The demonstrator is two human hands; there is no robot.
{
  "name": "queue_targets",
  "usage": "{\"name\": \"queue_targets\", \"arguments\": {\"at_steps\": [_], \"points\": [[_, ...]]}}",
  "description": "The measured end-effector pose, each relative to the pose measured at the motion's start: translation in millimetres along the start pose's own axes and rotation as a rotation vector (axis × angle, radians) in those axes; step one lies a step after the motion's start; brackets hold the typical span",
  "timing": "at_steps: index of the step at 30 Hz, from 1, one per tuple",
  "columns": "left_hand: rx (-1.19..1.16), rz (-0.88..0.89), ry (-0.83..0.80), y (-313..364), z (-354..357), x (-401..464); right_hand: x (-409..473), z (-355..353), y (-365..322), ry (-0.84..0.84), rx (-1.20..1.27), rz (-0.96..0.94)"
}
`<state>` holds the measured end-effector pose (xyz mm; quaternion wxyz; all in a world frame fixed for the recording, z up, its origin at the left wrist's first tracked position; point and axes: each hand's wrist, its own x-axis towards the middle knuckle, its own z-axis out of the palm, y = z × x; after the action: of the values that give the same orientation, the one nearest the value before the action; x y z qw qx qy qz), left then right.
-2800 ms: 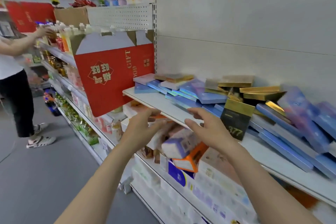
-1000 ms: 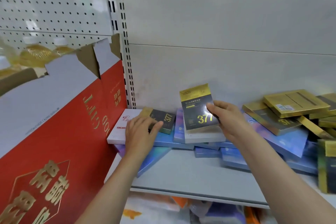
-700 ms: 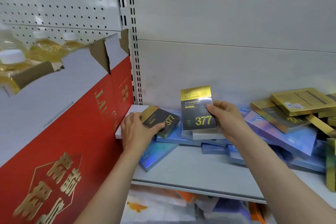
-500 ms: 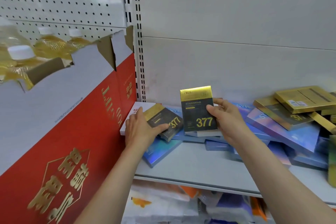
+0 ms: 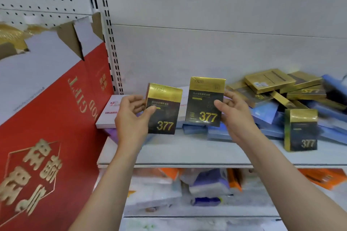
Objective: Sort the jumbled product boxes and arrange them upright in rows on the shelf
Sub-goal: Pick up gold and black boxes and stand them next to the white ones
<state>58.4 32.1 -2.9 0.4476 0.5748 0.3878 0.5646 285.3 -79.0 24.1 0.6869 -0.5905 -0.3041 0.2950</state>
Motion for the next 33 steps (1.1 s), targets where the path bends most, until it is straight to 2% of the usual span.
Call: {"name": "queue_targets", "arguments": {"at_steps": [7,15,21,33], "points": [[-0.138,0.03,-0.224,35,100,-80,-34,-129,-19,0.111,0.028,-0.063],[-0.244,-0.008,-0.407,75,295,-223,-89,-365,-46,0.294,-0.034,-0.154],[-0.256,-0.044,-0.545,97,436,-316,-119,-527,-62,0.442,-0.028,-0.144],[-0.294,-0.086,-0.743,111,707,-404,-81,-785,-84,0.709,-0.056,-0.166]]}}
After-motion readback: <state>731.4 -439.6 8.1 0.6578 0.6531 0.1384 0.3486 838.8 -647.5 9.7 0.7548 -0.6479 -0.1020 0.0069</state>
